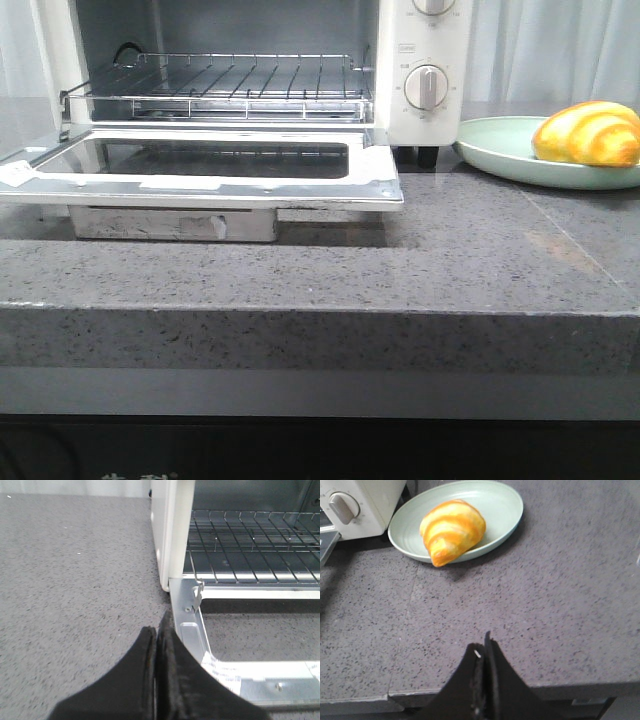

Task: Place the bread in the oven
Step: 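Grasp the striped croissant on the green plate with the right gripper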

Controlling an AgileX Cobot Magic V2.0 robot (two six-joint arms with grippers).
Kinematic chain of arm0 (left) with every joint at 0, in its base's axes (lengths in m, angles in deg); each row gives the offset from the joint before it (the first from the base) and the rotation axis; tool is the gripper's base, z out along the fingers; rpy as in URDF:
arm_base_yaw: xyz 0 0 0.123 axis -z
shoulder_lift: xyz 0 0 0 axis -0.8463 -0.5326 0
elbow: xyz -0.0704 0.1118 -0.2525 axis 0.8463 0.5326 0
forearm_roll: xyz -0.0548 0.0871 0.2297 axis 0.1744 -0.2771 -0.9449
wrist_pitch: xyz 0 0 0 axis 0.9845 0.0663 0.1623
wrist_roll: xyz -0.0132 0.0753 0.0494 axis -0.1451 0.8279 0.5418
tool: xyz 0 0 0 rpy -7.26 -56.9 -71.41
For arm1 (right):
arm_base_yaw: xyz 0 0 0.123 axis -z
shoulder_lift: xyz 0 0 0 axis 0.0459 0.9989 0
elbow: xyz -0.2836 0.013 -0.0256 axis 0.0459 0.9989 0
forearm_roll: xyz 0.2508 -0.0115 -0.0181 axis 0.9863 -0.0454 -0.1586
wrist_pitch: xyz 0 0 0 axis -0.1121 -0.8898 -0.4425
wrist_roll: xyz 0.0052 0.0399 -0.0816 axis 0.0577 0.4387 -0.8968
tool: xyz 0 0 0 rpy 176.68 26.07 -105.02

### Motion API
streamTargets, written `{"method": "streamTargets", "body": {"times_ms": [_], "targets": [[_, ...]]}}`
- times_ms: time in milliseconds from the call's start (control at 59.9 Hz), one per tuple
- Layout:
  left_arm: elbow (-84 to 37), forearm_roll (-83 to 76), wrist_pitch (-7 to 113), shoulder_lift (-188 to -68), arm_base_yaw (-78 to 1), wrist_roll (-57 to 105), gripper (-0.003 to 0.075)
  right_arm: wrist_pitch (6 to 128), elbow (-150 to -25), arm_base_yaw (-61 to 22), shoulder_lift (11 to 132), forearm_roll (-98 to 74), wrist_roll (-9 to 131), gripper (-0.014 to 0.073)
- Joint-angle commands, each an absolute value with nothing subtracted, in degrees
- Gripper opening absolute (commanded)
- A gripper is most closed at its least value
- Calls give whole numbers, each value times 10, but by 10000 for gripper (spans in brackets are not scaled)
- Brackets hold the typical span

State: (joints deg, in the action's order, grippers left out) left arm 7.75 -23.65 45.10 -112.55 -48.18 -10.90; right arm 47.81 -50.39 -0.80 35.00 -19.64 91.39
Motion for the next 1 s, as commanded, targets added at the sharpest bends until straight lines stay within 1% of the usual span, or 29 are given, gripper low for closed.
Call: {"method": "streamTargets", "body": {"times_ms": [0,117,200,267,350,417,467,517,734,984], "targets": [[92,-236,399,-1065,-488,-110,-20,513,-546,-8,406,-188,940,-54],[128,-235,403,-997,-488,-110,-20,519,-595,-8,499,-188,966,-7],[144,-235,416,-964,-488,-110,-20,547,-635,-8,578,-187,966,85],[151,-235,412,-951,-488,-110,-20,569,-666,-8,633,-180,967,190],[152,-235,412,-947,-488,-110,-20,593,-705,-8,697,-153,967,346],[152,-235,411,-947,-488,-110,-20,606,-738,-8,743,-127,967,440],[152,-235,411,-947,-488,-110,-20,614,-760,-3,771,-104,967,484],[152,-235,411,-947,-488,-110,-20,617,-780,5,798,-79,967,498],[152,-235,409,-947,-488,-110,-20,599,-855,22,900,-28,966,497],[152,-235,406,-947,-488,-110,-20,545,-915,22,963,-6,964,497]]}}
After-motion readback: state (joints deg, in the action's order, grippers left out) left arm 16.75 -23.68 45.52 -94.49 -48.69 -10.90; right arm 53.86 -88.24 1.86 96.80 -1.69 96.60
